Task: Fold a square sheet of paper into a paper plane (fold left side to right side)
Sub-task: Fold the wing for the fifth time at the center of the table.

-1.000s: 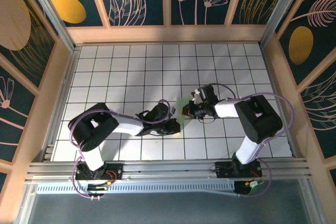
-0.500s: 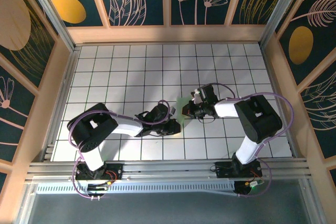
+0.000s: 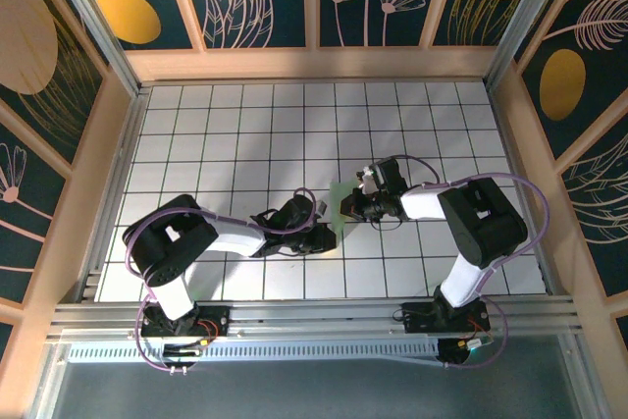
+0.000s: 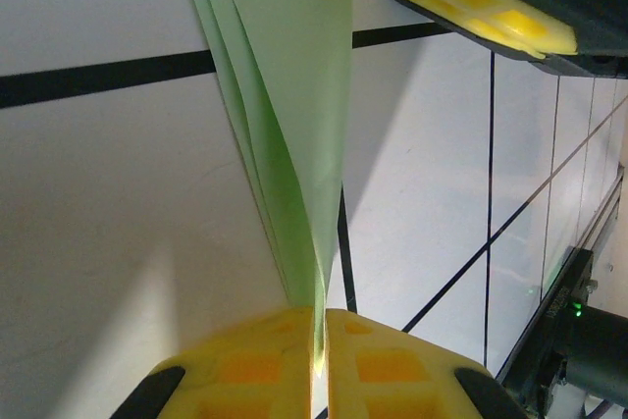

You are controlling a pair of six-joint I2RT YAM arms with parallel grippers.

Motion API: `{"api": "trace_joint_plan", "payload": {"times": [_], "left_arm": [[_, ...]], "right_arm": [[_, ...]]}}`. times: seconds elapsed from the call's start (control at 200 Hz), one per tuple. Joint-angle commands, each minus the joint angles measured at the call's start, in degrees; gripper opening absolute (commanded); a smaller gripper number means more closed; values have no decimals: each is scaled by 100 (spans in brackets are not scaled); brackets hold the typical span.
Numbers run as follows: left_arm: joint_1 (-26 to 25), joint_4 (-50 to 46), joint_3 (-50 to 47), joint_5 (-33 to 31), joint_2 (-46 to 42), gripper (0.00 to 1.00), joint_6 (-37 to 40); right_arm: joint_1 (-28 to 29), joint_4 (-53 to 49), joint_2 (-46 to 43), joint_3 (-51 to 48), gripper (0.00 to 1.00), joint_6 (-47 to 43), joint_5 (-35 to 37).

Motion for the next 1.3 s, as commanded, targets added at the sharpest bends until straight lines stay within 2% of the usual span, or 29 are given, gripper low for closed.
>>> {"api": "trace_joint_plan", "payload": {"times": [0.0,0.155,0.435,0.535,0.816,1.296], "left_arm": [[-38,-40,-11,-23,-79,11,-35],[-35,-43,-43,-26,-163,13,-40],[-26,-562,-31,-416,-815,28,45],[-2,-553,-32,-420,-940,29,46],[9,388,118,348,-342,10,-125],[4,1011,8,484,380,6,-324]], "right_arm": [[24,-807,448,-163,0,-119,821],[26,-804,459,-174,0,-125,827],[25,-829,424,-190,0,-121,838],[31,-829,413,-194,0,-128,847],[28,-841,399,-174,0,-125,856],[41,-846,428,-174,0,-139,864]]}}
